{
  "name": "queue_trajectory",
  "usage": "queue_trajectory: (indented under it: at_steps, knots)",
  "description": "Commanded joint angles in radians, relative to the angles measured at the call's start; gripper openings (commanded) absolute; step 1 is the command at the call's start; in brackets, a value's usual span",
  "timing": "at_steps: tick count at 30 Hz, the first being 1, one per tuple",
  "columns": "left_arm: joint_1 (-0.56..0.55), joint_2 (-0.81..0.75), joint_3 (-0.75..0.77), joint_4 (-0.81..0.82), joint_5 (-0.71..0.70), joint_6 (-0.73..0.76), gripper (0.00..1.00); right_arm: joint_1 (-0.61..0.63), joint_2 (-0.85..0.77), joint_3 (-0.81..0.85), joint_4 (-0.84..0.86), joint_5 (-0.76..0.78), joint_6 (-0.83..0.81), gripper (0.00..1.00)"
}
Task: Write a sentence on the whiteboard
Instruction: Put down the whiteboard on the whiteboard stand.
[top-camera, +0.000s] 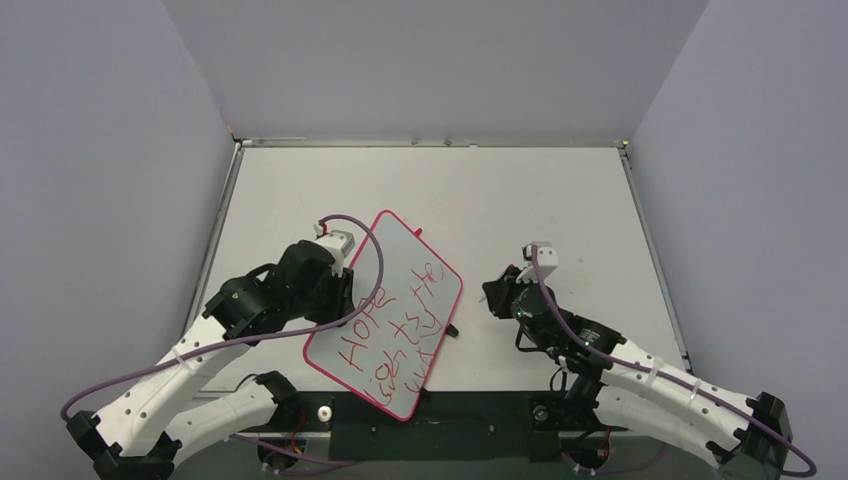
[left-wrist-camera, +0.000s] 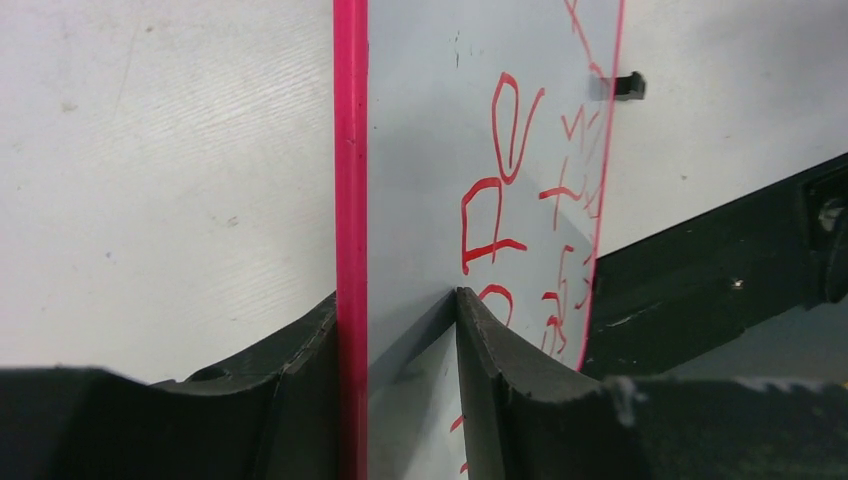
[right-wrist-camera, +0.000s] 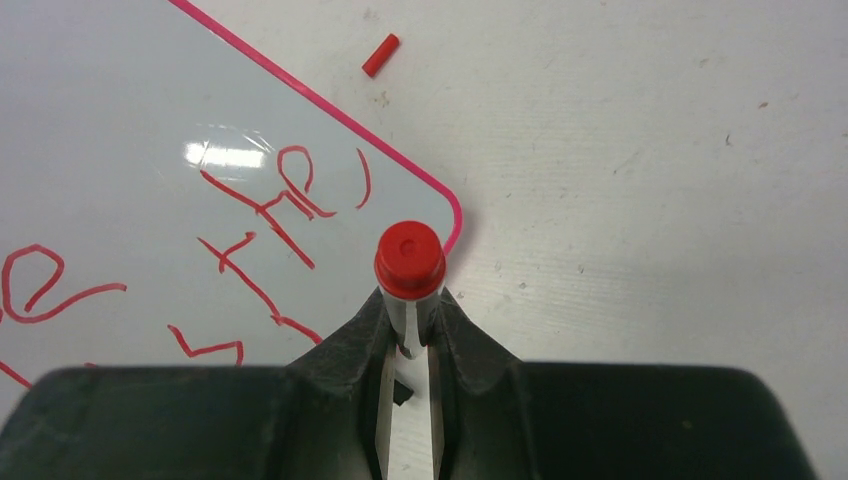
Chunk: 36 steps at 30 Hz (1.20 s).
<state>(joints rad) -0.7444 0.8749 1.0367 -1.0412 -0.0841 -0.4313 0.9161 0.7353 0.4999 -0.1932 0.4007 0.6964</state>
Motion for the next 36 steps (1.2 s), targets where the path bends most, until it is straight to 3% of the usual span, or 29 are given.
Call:
queue_trajectory:
  at_steps: [1, 24, 36]
  knots:
    - [0.003, -0.006, -0.009, -0.09, -0.1, -0.001, 0.36, 0.023, 0.01, -0.046, 0.049, -0.085, 0.016, 0.0]
    - [0.003, -0.095, -0.06, -0.149, -0.195, -0.178, 0.51, 0.042, -0.002, -0.094, 0.057, -0.083, 0.024, 0.0]
    - [0.004, -0.001, 0.19, -0.255, -0.383, -0.132, 0.55, 0.042, -0.032, -0.048, 0.013, -0.053, 0.001, 0.0]
